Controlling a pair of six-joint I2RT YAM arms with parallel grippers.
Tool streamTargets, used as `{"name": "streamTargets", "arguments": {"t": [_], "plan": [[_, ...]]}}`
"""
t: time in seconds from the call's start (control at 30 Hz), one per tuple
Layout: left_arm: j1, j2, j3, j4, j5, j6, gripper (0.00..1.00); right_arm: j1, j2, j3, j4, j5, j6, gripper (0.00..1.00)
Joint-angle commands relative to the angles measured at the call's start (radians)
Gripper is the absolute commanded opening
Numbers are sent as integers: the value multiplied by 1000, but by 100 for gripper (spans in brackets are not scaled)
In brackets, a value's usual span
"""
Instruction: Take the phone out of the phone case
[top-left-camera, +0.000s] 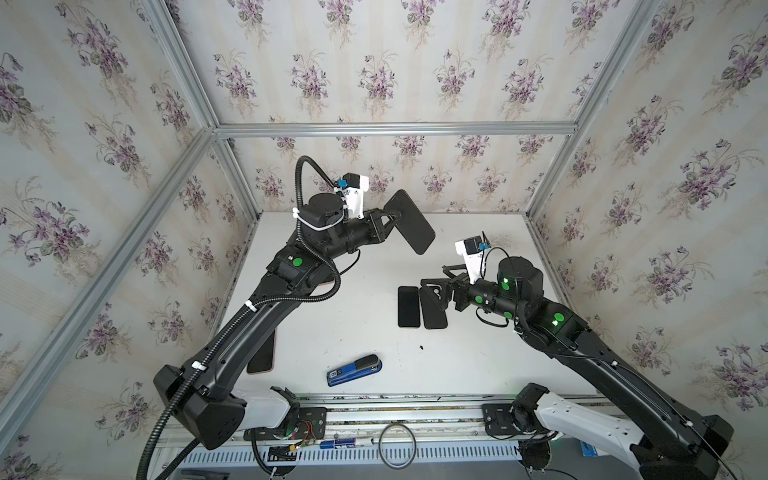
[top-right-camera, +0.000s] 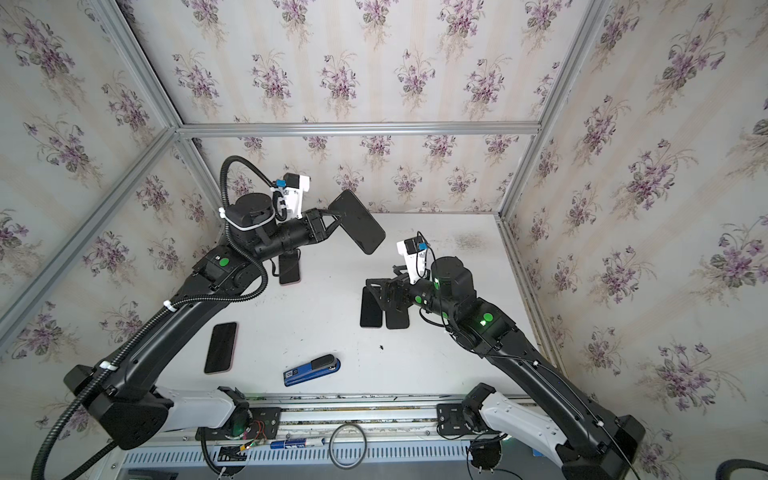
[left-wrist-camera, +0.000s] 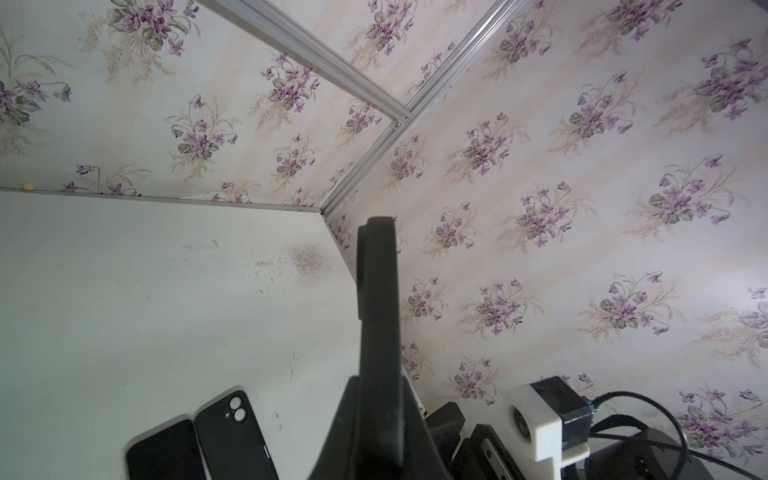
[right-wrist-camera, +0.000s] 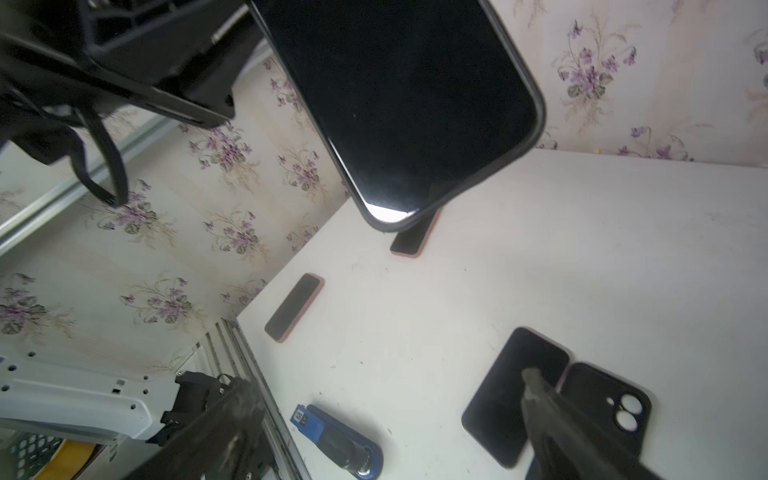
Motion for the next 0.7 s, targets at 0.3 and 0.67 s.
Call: {"name": "streamTargets", "arguments": {"t": [0.3, 0.67], "plan": [[80, -86, -171, 406, 99, -267, 0, -96, 157, 6, 505, -353, 336, 88], [119, -92, -287, 550, 140, -393, 0, -181, 262, -18, 787, -457, 548, 70]]}}
